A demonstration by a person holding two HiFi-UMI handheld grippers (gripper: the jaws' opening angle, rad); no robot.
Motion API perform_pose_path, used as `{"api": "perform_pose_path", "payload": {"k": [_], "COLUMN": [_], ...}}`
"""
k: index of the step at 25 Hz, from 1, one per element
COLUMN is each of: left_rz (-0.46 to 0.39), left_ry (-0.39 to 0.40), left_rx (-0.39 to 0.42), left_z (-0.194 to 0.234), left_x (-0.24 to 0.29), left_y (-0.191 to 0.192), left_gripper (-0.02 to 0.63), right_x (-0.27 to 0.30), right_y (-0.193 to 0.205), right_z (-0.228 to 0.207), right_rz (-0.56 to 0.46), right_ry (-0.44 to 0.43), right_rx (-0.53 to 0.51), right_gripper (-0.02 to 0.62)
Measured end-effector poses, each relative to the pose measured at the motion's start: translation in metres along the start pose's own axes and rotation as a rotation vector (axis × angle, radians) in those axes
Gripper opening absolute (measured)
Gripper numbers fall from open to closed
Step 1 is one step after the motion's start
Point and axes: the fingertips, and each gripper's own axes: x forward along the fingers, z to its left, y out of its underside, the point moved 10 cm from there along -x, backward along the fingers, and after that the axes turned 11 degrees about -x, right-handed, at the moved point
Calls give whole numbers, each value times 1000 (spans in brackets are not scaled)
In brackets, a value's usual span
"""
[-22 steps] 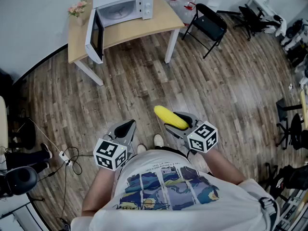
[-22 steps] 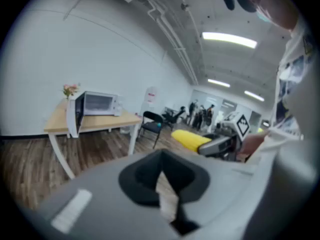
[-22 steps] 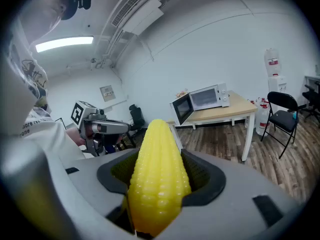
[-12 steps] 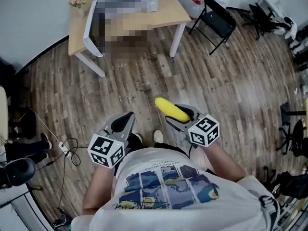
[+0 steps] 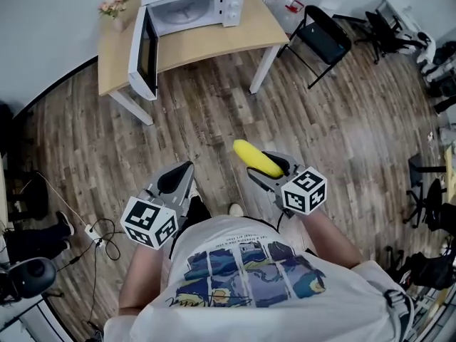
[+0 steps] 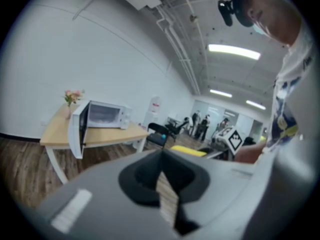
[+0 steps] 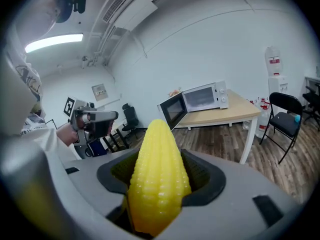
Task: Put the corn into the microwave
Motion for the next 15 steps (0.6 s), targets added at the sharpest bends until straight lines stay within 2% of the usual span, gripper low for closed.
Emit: {"api": "perform_pose_path", "payload": {"k": [9, 15], "left_rz": [-31, -42], "left_ry": [73, 70], "left_rx": [70, 68], "left_z": [115, 175], "left_x": [-6, -19], "left_y": [-86, -114], "left_gripper": [9, 9], "right_x": [103, 161], "right_y": [-75, -113], "right_z": [-21, -41], "right_rz": [-1, -6], "right_ry": [119, 181], "right_rx": [-12, -39], "right_gripper": [258, 258]}}
